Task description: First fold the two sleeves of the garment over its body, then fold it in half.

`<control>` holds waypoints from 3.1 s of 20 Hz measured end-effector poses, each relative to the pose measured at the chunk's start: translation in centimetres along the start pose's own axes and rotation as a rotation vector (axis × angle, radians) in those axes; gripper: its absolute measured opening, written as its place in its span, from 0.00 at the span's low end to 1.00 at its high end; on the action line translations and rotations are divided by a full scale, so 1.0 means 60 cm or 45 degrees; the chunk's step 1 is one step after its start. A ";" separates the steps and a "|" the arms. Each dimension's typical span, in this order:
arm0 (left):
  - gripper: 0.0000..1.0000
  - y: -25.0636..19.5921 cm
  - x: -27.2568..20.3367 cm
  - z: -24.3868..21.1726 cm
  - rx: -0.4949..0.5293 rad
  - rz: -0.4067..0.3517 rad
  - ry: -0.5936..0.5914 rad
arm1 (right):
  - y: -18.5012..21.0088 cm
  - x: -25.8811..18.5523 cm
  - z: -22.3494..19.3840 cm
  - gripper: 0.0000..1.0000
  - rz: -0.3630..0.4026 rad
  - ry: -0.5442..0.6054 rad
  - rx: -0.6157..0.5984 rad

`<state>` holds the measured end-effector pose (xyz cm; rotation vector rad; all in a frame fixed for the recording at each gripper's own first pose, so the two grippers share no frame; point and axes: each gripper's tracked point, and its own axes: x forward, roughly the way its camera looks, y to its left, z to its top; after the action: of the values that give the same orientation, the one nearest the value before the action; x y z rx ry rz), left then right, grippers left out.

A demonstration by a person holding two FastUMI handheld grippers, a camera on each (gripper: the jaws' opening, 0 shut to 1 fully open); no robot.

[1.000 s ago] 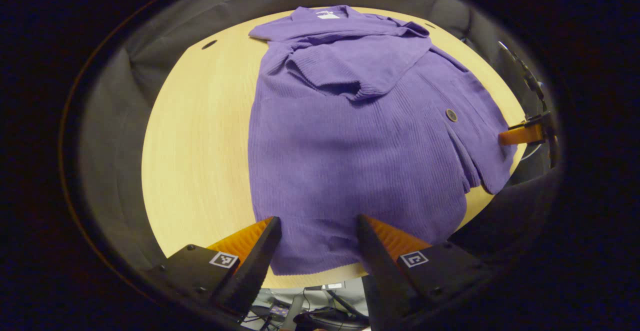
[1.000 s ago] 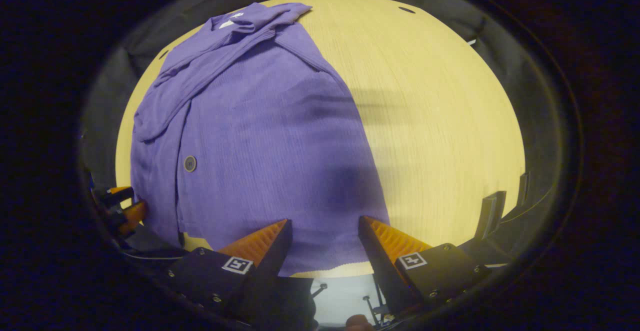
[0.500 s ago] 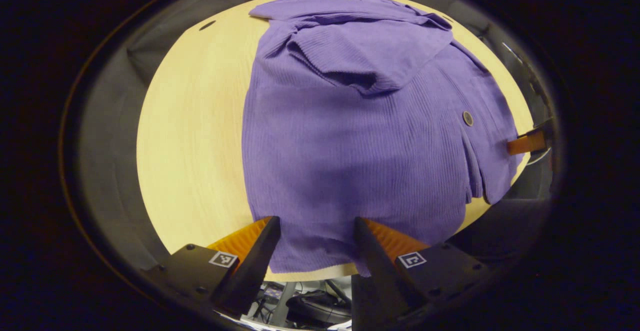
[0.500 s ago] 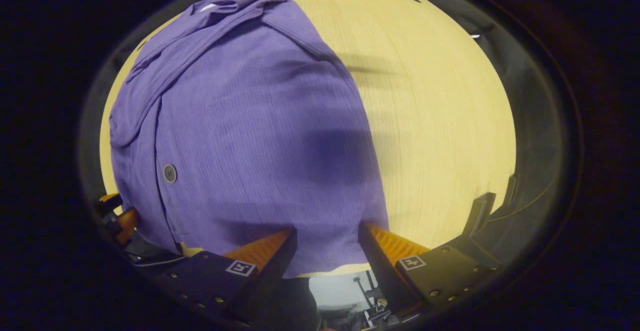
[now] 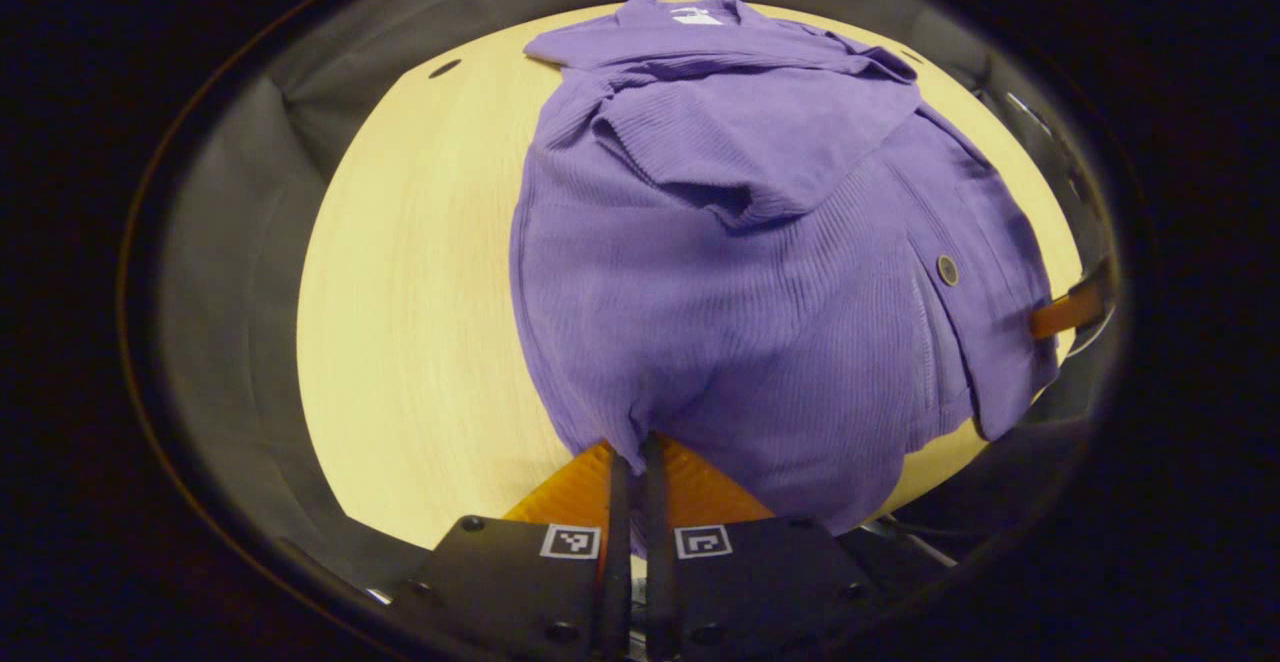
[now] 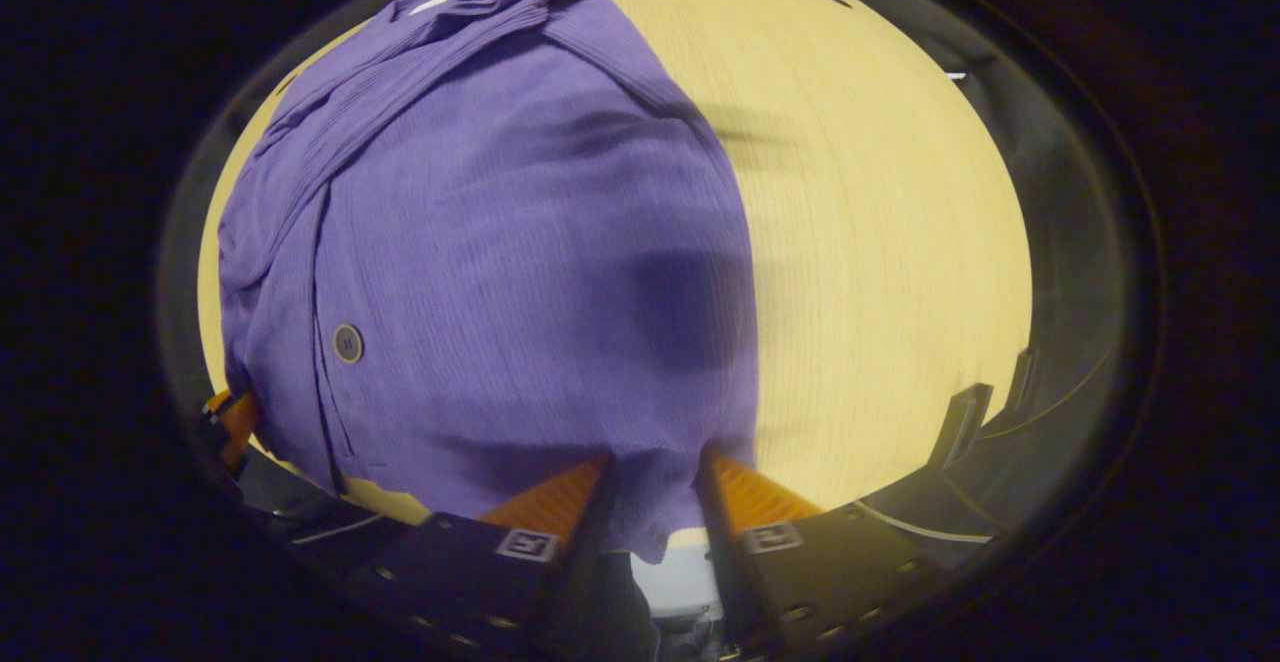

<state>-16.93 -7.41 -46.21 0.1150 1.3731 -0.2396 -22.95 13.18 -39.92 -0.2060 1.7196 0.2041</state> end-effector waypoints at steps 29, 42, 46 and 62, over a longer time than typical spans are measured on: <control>0.06 0.111 -0.151 0.512 -0.330 -0.098 -0.664 | 0.049 -0.310 0.480 0.01 0.648 -0.732 0.507; 0.06 0.150 -0.040 0.787 -0.429 -0.081 -0.856 | 0.072 -0.239 0.760 0.00 0.722 -0.840 0.676; 0.06 0.155 0.012 0.821 -0.398 -0.031 -0.878 | 0.080 -0.191 0.808 0.01 0.727 -0.823 0.739; 0.12 0.141 0.112 0.812 -0.320 -0.005 -0.721 | 0.083 -0.105 0.825 0.14 0.620 -0.755 0.765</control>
<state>32.83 -10.63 -43.73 -0.1565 0.8291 -0.0888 24.04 30.60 -41.31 0.6628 1.1436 0.0808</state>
